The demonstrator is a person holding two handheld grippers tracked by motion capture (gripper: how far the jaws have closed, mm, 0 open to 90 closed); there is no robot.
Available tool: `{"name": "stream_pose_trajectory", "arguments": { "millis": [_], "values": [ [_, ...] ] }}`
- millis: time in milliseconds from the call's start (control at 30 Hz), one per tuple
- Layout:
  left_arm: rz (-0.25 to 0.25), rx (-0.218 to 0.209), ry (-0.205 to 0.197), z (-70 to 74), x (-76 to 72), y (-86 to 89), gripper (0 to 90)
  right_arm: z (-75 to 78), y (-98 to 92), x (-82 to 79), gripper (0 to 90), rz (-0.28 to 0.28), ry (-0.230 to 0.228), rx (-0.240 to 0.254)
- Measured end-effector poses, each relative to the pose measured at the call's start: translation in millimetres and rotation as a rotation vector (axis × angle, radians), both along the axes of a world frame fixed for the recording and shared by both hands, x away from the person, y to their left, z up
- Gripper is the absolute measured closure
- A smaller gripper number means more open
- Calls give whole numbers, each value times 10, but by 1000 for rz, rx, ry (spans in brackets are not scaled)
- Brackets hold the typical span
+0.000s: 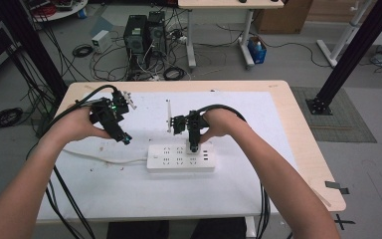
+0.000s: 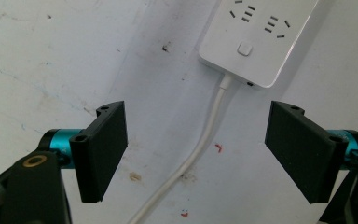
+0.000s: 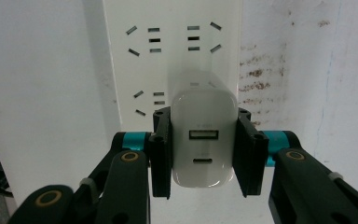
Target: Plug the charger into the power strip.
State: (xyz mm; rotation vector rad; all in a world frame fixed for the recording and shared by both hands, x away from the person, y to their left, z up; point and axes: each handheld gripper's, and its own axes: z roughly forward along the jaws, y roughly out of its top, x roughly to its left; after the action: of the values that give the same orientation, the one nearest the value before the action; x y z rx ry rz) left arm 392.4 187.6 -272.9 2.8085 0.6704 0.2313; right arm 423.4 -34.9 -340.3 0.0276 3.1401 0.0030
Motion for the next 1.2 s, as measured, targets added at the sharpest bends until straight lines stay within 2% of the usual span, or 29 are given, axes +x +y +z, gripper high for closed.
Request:
{"name": "stream_pose_trajectory", "arguments": {
  "millis": [100,167,200,300,400,433,500,600,700,800,933,1000,1033,1067,1133,1167,1200],
  "values": [
    [0,4,4,-13,6,-1,212,-21,9,-1,631,32,-9,1],
    [-4,6,9,-21,5,-7,212,-99,45,-20,633,63,-21,-34],
    [-7,7,8,-26,2,-9,212,-97,51,-21,633,59,-20,-42],
    [-9,9,14,-46,-1,-15,212,-98,25,-20,634,46,-19,-25],
    [-4,7,14,-60,22,-16,212,-114,25,-24,634,58,-32,-16],
    [7,-6,14,-69,22,-20,212,-113,28,-29,633,44,-28,-24],
    [6,-8,18,-70,25,-20,212,-133,15,-10,633,36,-21,-9],
    [-2,4,20,-68,42,-12,212,-147,-5,1,633,7,-8,6],
    [17,-14,16,-70,55,-15,212,-160,2,-21,632,24,-23,6],
    [9,-8,16,-66,60,-31,212,-171,-4,-32,633,35,-34,13],
    [7,-8,17,-68,56,-54,212,-174,37,-71,633,29,-45,-9],
    [7,-6,15,-65,57,-52,212,-189,66,-71,633,50,-51,-17],
    [7,-6,15,-65,57,-52,212,-201,62,-64,633,45,-41,-27],
    [10,-12,13,-61,55,-41,212,-204,47,-57,633,28,-35,-17],
    [15,-17,10,-61,50,-28,212,-210,19,-35,632,32,-31,6],
    [20,-21,6,-61,46,-24,212,-208,24,-49,632,41,-41,0],
    [22,-22,8,-57,44,-19,212,-210,16,-58,632,21,-33,2]
  ]
}}
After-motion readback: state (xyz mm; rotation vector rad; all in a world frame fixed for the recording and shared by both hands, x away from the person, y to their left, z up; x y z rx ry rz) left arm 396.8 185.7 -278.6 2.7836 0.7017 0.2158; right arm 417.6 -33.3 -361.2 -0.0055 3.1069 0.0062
